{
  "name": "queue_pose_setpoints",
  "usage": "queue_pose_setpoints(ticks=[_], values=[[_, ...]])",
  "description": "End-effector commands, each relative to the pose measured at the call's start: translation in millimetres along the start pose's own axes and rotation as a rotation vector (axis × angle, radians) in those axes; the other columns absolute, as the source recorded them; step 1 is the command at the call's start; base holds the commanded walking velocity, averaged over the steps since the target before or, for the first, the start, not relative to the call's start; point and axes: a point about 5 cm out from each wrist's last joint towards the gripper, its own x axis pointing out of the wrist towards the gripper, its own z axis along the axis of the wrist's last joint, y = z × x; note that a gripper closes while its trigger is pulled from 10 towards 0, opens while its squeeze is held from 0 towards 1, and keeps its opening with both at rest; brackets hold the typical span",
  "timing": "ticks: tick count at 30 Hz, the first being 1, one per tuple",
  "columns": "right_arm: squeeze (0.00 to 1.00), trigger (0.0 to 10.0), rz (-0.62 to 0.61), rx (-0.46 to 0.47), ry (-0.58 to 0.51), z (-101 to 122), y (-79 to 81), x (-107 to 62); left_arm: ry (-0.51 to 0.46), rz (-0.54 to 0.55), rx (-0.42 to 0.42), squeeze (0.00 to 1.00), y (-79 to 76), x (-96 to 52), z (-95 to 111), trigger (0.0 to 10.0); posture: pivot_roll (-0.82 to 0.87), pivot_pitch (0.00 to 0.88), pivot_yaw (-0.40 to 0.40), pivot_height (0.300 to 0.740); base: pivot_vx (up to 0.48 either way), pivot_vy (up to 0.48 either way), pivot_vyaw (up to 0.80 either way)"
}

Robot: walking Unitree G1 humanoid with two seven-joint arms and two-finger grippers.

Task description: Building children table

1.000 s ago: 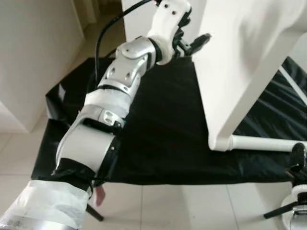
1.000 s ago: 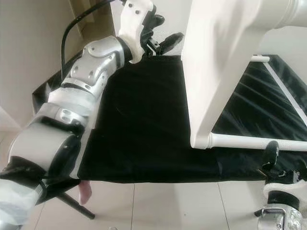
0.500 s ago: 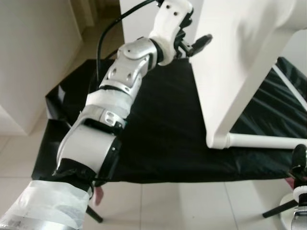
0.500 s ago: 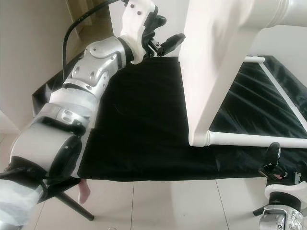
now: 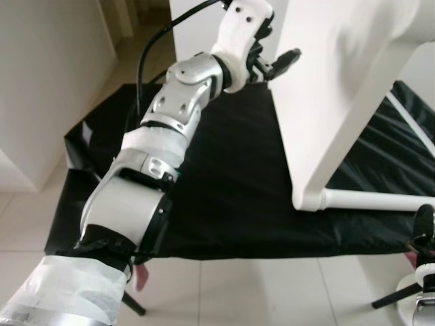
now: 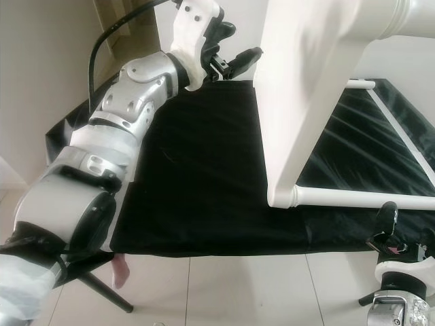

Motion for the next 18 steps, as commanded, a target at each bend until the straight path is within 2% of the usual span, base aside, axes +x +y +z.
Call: queue_pose_setpoints(ticks=[1, 16, 17, 18], values=[[0.0, 10.0, -0.064, 0.131, 0.076, -21, -0.4, -24.4, -0.027, -0.006, 0.015, 0.0, -2.2, 7.8, 14, 10.0, -0.1, 0.025, 0.174, 0.74, 0.0, 0.0, 0.0], [0.0, 10.0, -0.064, 0.131, 0.076, -21, -0.4, -24.4, -0.027, -0.006, 0.015, 0.0, -2.2, 7.8, 14, 10.0, -0.1, 0.025, 0.174, 0.74, 0.0, 0.0, 0.0], [0.0, 10.0, -0.061, 0.087, 0.058, -18, 2.2, -12.0, 0.002, -0.012, 0.015, 0.0, -0.8, 1.3, 3, 10.0, -0.1, 0.0, 0.0, 0.74, 0.0, 0.0, 0.0], [0.0, 10.0, -0.061, 0.087, 0.058, -18, 2.2, -12.0, 0.002, -0.012, 0.015, 0.0, -0.8, 1.3, 3, 10.0, -0.1, 0.0, 0.0, 0.74, 0.0, 0.0, 0.0]])
